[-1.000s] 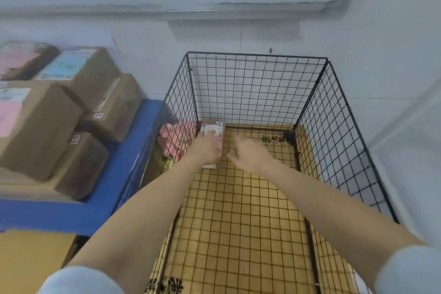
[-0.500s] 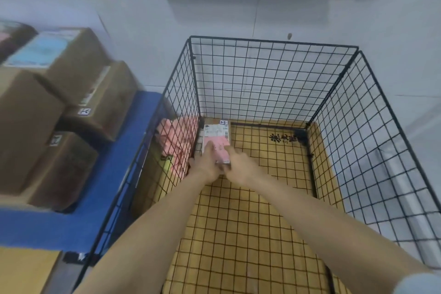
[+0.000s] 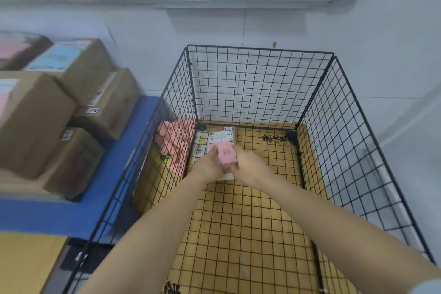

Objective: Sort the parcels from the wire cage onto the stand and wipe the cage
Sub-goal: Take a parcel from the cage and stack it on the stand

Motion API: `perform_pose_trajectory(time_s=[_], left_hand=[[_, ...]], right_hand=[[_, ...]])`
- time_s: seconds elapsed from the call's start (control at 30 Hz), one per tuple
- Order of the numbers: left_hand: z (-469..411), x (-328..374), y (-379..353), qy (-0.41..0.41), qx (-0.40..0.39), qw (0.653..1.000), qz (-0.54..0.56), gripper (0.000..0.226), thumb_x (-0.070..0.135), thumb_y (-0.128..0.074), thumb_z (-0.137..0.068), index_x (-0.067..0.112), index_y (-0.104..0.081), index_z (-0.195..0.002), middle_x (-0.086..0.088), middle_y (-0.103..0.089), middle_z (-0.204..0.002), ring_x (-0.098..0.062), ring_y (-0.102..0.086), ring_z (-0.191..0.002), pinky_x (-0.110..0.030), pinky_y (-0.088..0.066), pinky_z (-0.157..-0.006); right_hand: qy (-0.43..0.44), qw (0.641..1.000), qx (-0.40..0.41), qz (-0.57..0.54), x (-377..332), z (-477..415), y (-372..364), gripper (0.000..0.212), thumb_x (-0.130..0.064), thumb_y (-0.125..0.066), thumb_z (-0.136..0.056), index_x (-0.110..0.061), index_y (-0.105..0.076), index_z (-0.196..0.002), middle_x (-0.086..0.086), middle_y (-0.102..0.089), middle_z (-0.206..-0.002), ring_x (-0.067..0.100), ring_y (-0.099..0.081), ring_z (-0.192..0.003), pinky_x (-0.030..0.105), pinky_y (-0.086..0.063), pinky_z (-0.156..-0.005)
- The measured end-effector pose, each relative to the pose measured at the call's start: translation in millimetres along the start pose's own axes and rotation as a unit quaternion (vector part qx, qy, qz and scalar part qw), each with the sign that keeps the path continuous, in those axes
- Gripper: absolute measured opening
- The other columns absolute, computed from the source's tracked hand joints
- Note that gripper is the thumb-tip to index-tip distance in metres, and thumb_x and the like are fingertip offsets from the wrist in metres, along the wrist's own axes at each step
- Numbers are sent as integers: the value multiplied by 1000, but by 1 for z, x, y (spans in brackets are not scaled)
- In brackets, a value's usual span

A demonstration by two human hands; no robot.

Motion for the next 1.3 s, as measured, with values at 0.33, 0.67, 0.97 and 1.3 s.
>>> perform_pose_trajectory(time_s=[0.33, 0.67, 0.97, 1.3], left_hand=[[64, 45, 29, -33, 24, 999, 20, 70, 23, -66, -87, 30, -30, -147, -8, -41, -144, -29, -58, -111, -41, -53, -93], [136, 95, 62, -107, 12, 991, 77, 69, 10, -65, -86, 27, -35, -145, -5, -46, -137, -17, -62, -90, -37, -57, -82], [194, 107, 96, -183, 13, 983, 1, 70, 24, -68, -85, 30, -35, -145, -6, -57, -124, -20, -67, -93, -36, -58, -83], [239, 119, 130, -227, 39, 973, -4, 71, 19, -71, -84, 29, -36, -145, -3, -59, -115, -18, -65, -88, -38, -57, -84]], right_hand=[[62, 992, 100, 44, -21, 45, 60, 56, -32, -53, -95, -10, -32, -142, 4, -65, -104, 12, -65, -75, 24, -57, -57], [57, 976, 211, 19, -63, 103, 125, 53, -40, -60, -90, -19, -44, -136, -1, -61, -121, 13, -63, -96, 27, -56, -78], [36, 968, 248, 1, -124, 179, 154, 52, -31, -58, -94, -14, -40, -141, 2, -59, -128, 13, -62, -105, 11, -48, -67], [54, 956, 287, 38, -168, 206, 181, 63, -42, -58, -92, -12, -38, -143, 1, -58, -129, 12, -60, -106, 15, -46, -70]])
Point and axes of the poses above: each hand's wrist, its own z-axis away from the middle knuckle, its own y-axis out of the back of the hand, x = y × z, the point moved 2 cm from there along -z, towards the middle knuckle
